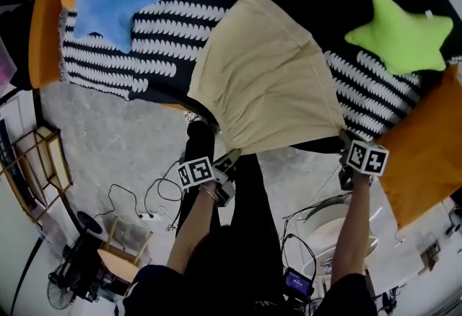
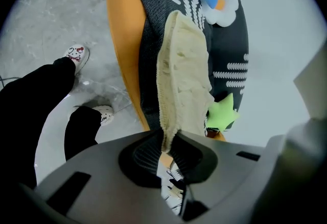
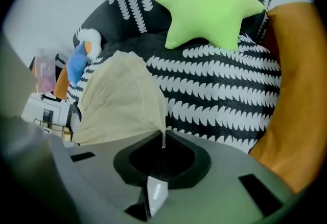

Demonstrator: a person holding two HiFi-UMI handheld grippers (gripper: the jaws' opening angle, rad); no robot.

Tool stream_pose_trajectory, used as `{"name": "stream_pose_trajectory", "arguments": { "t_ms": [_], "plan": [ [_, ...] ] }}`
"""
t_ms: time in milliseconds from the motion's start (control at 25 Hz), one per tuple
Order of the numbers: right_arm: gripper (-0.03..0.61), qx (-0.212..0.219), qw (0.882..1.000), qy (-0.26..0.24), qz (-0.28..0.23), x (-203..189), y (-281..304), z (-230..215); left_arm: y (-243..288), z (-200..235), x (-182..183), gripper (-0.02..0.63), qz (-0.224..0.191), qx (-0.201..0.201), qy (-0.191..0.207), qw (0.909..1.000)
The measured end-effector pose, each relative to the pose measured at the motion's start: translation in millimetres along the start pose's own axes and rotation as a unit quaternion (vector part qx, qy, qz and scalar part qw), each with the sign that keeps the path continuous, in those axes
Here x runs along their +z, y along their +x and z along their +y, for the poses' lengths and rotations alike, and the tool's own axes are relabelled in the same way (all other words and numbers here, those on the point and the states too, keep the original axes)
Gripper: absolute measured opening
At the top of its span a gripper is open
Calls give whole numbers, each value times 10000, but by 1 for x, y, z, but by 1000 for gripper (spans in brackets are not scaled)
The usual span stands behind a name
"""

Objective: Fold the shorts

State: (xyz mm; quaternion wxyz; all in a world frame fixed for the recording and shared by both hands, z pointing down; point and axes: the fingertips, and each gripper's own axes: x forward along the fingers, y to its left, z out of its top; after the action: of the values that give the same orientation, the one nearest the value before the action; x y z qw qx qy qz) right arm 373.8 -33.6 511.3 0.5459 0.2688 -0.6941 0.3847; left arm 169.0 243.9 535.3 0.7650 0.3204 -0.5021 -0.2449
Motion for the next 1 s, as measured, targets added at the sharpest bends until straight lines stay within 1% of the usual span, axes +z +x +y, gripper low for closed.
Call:
{"name": "stream_pose_trajectory", "arguments": {
  "t_ms": [80,160,240,320,400,480,560,640,720,840,1000],
  "plan": [
    [31,27,10000,94,-21,5,-9,8,-8,-9,7,41,-114,-60,-79,9999],
    [32,-146,9998,60,126,9,-17,11,-18,-21,12,41,-231,-57,-82,9997],
    [32,-311,9993,-105,190,21,-26,16,-26,-33,16,41,-287,37,6,9996],
    [32,-355,9990,-258,44,44,-37,26,-31,-46,22,41,-357,117,130,9992],
    [32,-328,9987,-372,-98,70,-47,42,-38,-58,33,41,-523,218,289,9980],
    [33,-393,9980,-491,-85,92,-53,58,-45,-65,46,41,-675,346,367,9964],
    [35,-592,9966,-578,-17,111,-57,69,-49,-72,59,43,-719,361,205,9965],
    [34,-744,9950,-661,-22,129,-59,81,-51,-78,69,43,-688,329,-94,9970],
    [34,-790,9944,-703,-61,148,-61,96,-54,-82,79,43,-608,326,-312,9971],
    [34,-822,9935,-776,-107,179,-62,121,-62,-92,102,43,-517,276,-431,9973],
    [35,-879,9910,-1009,5,220,-52,155,-71,-98,131,43,-429,156,-765,9960]
  ]
}}
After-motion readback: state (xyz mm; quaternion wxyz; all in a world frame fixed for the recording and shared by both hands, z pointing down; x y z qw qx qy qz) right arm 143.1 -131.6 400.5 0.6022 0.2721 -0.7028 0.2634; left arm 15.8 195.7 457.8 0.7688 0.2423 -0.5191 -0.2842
